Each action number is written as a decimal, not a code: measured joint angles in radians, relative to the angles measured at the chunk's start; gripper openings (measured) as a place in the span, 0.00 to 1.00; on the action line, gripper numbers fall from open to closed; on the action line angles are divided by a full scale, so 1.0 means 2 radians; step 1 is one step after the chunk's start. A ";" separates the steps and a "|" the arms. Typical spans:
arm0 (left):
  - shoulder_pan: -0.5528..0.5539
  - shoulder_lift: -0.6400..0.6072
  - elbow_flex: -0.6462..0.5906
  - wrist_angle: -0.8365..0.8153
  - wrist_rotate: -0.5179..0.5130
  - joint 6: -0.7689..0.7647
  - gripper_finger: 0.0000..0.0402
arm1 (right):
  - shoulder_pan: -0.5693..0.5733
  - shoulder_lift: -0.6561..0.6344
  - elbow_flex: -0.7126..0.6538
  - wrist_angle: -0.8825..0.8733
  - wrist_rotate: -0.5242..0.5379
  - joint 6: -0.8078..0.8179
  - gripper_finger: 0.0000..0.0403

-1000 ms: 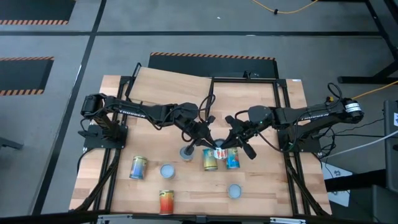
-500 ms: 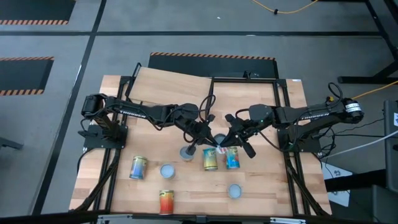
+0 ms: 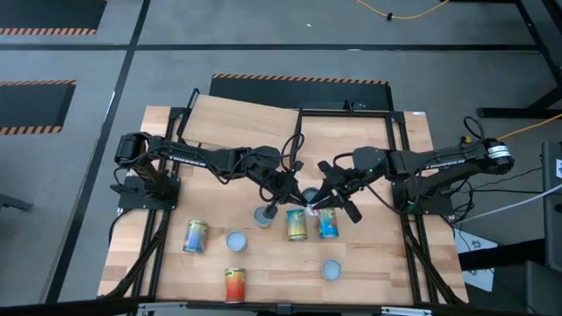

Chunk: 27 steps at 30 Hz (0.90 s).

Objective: Pick and place cans onto a shelf
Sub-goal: Put the white canned carrot on the shelf

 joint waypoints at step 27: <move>0.052 -0.185 0.001 -0.169 -0.223 0.001 0.04 | 0.000 -0.199 -0.001 -0.208 0.062 -0.067 0.20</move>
